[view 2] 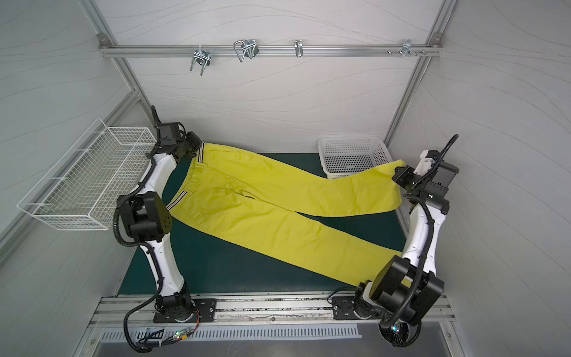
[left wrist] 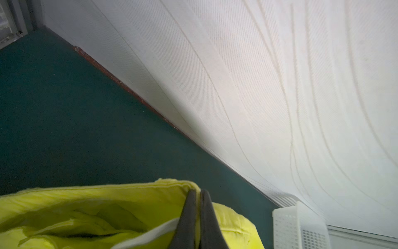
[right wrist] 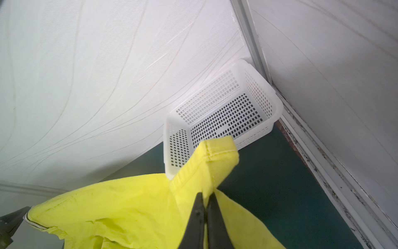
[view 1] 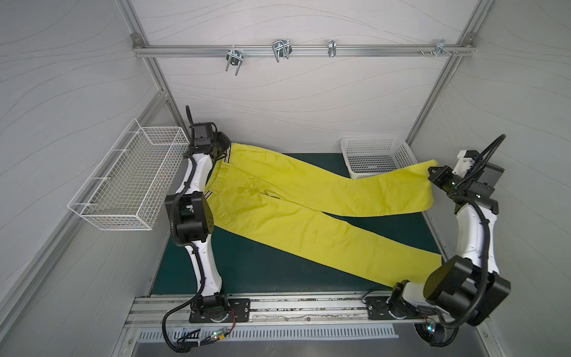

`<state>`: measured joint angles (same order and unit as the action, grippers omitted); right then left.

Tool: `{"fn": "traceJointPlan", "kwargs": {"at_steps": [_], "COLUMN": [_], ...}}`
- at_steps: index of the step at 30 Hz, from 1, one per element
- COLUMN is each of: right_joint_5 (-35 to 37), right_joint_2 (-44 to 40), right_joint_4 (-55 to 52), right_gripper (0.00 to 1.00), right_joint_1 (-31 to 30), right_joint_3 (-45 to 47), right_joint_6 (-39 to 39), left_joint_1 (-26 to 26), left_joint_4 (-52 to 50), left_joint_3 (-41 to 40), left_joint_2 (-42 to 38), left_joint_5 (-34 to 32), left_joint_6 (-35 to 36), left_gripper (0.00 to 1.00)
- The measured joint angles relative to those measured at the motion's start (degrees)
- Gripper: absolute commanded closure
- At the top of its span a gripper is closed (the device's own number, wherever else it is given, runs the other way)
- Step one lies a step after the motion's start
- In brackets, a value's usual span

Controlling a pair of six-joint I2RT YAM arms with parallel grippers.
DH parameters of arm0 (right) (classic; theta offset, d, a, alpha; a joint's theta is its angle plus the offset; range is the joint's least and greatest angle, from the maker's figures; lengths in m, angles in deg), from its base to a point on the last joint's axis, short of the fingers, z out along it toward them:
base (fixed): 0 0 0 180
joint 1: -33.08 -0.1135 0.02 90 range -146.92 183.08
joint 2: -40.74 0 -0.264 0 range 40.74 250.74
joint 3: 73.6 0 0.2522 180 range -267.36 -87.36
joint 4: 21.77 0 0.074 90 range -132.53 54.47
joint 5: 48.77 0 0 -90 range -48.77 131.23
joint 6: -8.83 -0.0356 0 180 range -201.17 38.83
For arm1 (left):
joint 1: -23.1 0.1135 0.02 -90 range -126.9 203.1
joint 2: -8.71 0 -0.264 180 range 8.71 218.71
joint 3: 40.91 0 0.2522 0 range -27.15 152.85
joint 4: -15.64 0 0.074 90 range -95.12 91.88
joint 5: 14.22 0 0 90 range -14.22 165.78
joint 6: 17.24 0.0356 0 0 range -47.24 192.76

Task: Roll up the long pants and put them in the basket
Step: Fold the long pant at the center of the board.

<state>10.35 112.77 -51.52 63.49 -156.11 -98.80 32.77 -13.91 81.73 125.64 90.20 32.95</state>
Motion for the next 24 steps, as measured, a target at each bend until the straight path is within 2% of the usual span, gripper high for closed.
{"fn": "traceJointPlan", "kwargs": {"at_steps": [4, 10, 15, 20, 24], "right_joint_5": [0.07, 1.73, 2.67, -0.13, -3.21], "right_joint_2": [-7.15, -12.61, -7.04, 1.05, 4.72], "right_joint_4": [0.92, 0.87, -2.12, -4.74, -5.75], "right_gripper": [1.0, 1.0, 1.0, 1.0, 1.0], "right_joint_1": [0.04, 0.2, 2.45, 11.32, 16.9], "right_joint_3": [4.5, 8.7, 6.25, 2.58, 0.55], "right_joint_6": [0.55, 0.94, -0.39, -5.31, -8.07], "left_joint_1": [3.28, 3.48, 3.48, 1.7, -0.98], "left_joint_4": [6.82, 14.67, 15.32, 14.67, 11.8], "left_joint_3": [-7.67, -14.21, -13.62, -9.44, -1.49], "left_joint_2": [-6.32, -10.4, -10.21, -7.61, -2.95], "left_joint_5": [4.15, 9.57, 12.33, 12.07, 10.73], "left_joint_6": [-3.32, -5.38, -8.24, -10.8, -10.45], "left_gripper": [1.0, 1.0, 1.0, 1.0, 1.0]}}
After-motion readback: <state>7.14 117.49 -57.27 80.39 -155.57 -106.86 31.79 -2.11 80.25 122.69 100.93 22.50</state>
